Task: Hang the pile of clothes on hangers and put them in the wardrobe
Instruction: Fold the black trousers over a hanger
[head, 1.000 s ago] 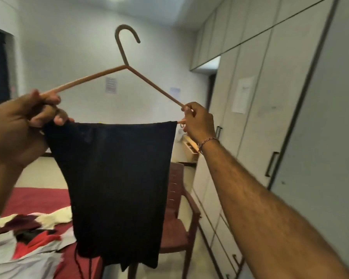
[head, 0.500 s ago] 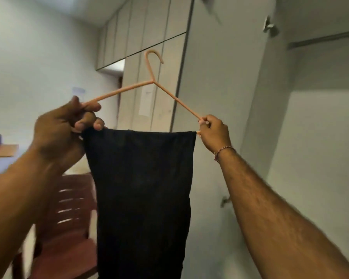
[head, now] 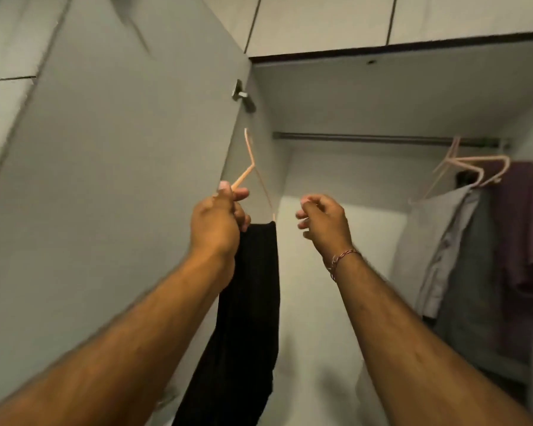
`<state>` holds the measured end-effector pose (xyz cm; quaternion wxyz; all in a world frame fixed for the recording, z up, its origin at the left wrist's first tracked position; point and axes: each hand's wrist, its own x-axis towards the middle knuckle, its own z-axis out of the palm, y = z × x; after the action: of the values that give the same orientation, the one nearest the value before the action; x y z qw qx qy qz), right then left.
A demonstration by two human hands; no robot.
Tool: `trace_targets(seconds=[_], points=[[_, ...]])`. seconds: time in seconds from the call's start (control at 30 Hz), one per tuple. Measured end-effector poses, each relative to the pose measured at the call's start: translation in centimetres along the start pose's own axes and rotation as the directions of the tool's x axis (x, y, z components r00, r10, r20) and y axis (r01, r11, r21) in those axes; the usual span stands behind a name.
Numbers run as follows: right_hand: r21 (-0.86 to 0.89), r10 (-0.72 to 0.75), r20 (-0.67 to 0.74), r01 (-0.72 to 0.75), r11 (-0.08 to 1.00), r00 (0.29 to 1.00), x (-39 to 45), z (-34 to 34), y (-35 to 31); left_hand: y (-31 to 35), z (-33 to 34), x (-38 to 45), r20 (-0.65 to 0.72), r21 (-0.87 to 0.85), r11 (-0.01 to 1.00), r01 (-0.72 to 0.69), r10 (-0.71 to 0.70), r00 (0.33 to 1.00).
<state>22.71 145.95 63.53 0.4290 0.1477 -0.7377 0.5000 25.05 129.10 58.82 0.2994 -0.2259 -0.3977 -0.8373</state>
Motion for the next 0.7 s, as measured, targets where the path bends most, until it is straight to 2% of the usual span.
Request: trace_targets(seconds=[0.13,0.2,0.3,0.43,0.5,0.57,0.63,0.7], points=[[-0.052,0.073,0.225,-0.063,0.997,0.972,3.6,-3.9,-1.3,-7.1,9.0,0.6,0.138,0.067,0.991,-0.116,0.106,0.985],[-0.168,0.133,0.251,-0.092,0.981,0.959,5.4,-5.2,-1.0,-10.3,12.7,0.4,0.213,0.053,0.990,-0.131,0.117,0.970],[-0.361,0.183,0.067,-0.147,0.921,0.981,9.4,-6.9,1.8,-14.6,17.0,1.5,0.234,0.093,0.990,-0.105,0.081,0.969],[-0.500,0.166,-0.189,-0.240,0.832,0.968,14.7,-9.2,5.6,-19.6,21.3,5.0,0.391,0.180,0.968,-0.177,0.095,0.915],[-0.542,0.142,-0.277,-0.277,0.793,0.950,17.7,-10.8,6.8,-21.5,23.3,7.7,0.502,0.175,0.949,-0.261,0.142,0.853],[-0.572,0.119,-0.356,-0.316,0.757,0.927,20.0,-12.9,7.1,-22.8,25.0,10.1,0.611,0.164,0.905,-0.392,0.218,0.761],[-0.593,0.054,-0.430,-0.328,0.736,0.901,21.9,-15.2,7.0,-24.2,26.4,12.3,0.682,0.162,0.842,-0.515,0.282,0.675],[-0.679,-0.033,-0.450,-0.318,0.661,0.892,23.5,-17.4,6.4,-25.2,27.9,13.7,0.718,0.160,0.802,-0.575,0.305,0.625]])
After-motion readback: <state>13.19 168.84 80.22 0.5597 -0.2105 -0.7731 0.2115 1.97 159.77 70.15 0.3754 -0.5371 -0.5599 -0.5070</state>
